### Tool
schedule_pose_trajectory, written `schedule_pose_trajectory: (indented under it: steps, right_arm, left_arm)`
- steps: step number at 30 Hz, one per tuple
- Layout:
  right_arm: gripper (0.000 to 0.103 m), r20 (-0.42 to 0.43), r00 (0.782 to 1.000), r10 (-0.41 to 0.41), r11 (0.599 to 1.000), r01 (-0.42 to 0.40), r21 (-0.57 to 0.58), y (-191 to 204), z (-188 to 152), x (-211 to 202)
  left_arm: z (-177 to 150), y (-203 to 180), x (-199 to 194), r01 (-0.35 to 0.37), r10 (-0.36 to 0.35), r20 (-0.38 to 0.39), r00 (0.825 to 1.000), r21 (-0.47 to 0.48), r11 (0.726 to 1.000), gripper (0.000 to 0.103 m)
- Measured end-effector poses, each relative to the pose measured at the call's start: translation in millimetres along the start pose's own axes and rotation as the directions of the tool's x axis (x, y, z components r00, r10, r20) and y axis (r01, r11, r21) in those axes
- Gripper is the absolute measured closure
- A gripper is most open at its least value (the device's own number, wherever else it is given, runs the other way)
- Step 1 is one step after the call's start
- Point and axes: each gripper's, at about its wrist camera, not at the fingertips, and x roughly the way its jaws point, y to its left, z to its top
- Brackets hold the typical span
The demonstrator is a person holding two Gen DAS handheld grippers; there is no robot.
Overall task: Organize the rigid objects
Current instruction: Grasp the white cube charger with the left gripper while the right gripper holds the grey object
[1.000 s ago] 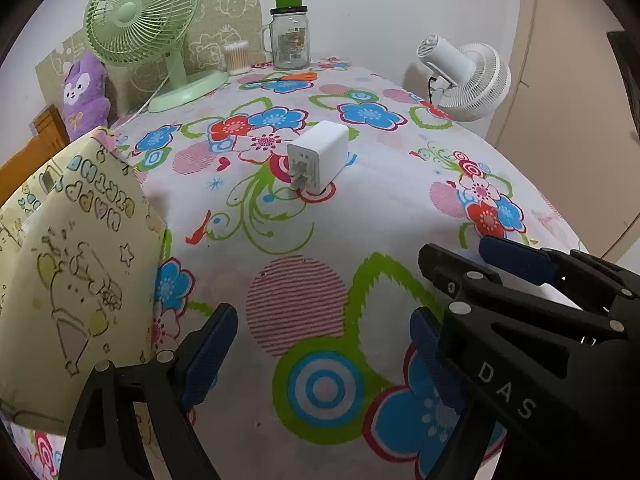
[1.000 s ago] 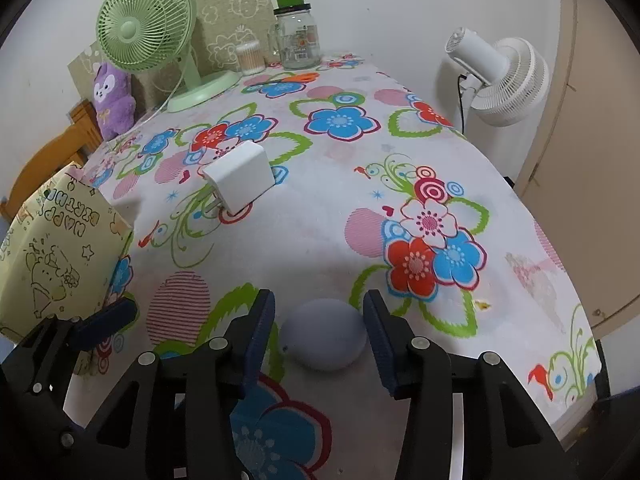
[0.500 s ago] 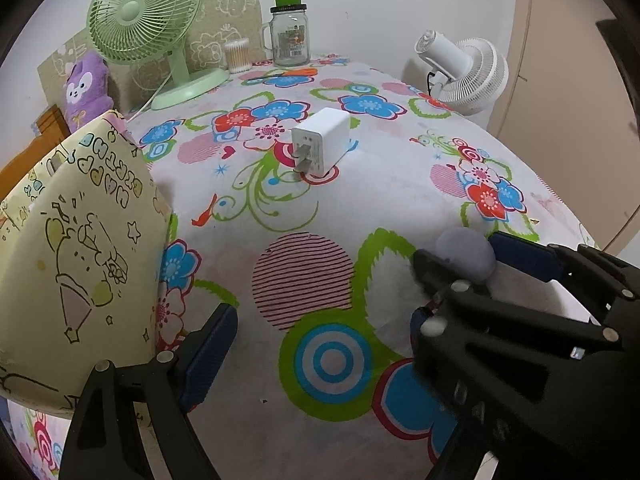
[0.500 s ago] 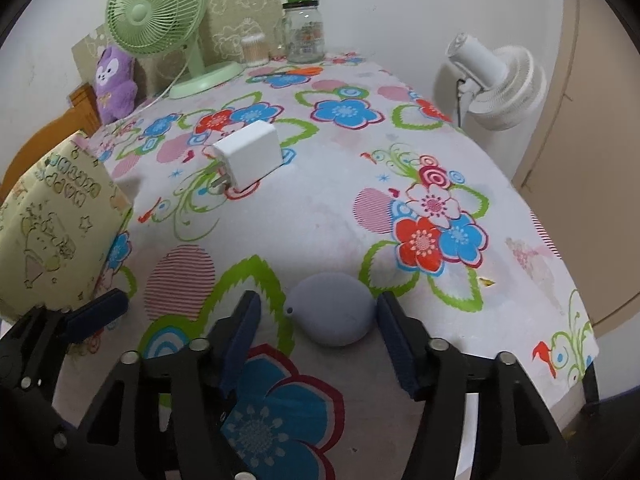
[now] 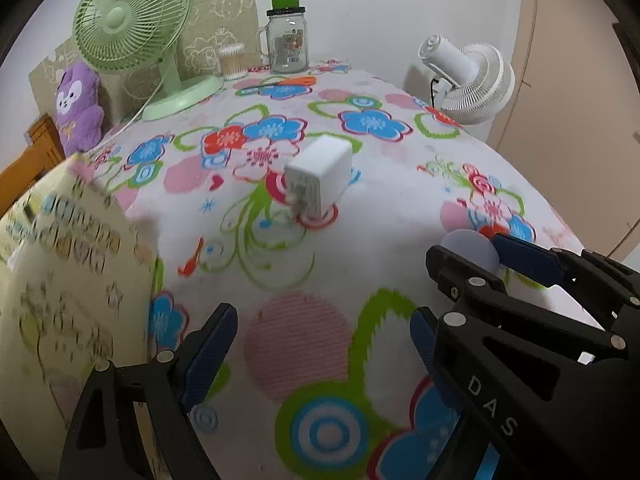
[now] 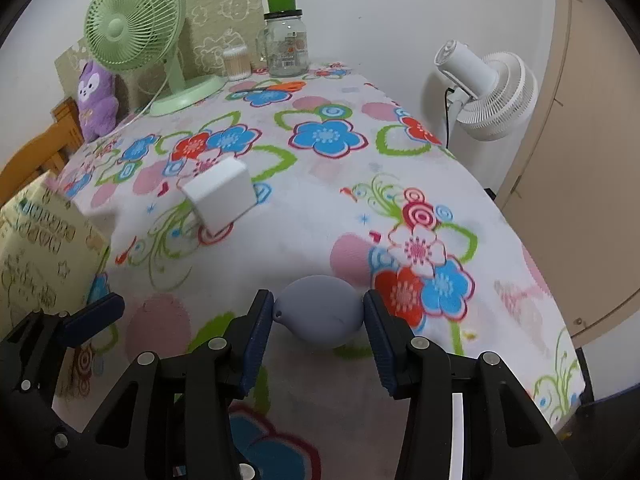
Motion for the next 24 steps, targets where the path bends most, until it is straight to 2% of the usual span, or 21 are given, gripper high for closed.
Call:
schedule_pose_trajectory:
  steps: [10,24]
  right_arm:
    - [0.054,0.001,1.000,-0.014,0.999,0.014,0.029,-10.4,31.3,17.0]
    - [0.054,-0.012,1.000,-0.011,0.998,0.012,0.054,-18.0,56.6,37.4]
  left_arm:
    - [33.3,-1.4,19.0,0.007,-0.007,0.010,1.000,0.008,1.000,0.014]
    - [63.2,1.0,44.4,-0.004,0.004,0.003,1.000,0.029,1.000,0.014]
